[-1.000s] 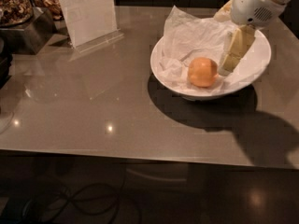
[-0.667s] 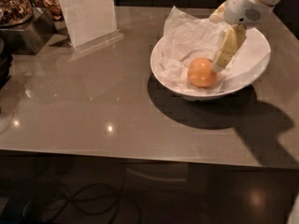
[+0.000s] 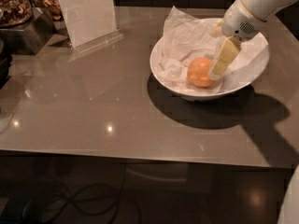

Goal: Pick orange from white bowl

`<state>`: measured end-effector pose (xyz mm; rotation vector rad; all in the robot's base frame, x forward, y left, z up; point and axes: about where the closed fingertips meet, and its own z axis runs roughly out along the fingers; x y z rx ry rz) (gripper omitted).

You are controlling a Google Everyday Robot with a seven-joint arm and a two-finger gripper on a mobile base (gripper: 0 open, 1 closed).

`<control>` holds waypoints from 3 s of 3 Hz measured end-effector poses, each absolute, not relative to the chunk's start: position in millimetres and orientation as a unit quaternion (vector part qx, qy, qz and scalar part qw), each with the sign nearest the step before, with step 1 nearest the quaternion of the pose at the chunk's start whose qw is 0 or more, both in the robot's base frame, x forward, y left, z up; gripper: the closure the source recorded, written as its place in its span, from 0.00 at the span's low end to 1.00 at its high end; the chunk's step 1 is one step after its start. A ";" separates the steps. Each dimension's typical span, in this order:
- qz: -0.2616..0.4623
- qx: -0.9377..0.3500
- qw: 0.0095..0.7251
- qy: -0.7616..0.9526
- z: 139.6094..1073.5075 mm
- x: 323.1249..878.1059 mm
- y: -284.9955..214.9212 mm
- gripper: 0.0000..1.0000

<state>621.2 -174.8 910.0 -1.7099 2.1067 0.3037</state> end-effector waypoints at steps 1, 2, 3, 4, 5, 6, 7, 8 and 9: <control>0.125 -0.596 0.194 0.769 893.9 611.0 -180.2 0.00; 0.143 -0.589 0.185 0.774 878.7 607.5 -175.1 0.00; 0.143 -0.589 0.185 0.774 878.4 607.7 -174.9 0.18; 0.143 -0.588 0.186 0.774 877.4 608.7 -174.6 0.42; 0.158 -0.581 0.183 0.777 862.4 614.9 -174.4 0.39; 0.170 -0.570 0.181 0.783 849.8 621.9 -175.2 0.31; 0.179 -0.561 0.181 0.787 842.5 627.9 -175.2 0.30; 0.182 -0.555 0.189 0.789 843.0 629.8 -176.7 0.49; 0.178 -0.550 0.210 0.789 851.8 626.5 -179.7 0.72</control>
Offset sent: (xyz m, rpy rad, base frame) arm -0.0256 0.0014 -0.0454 0.0482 0.1440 -0.0455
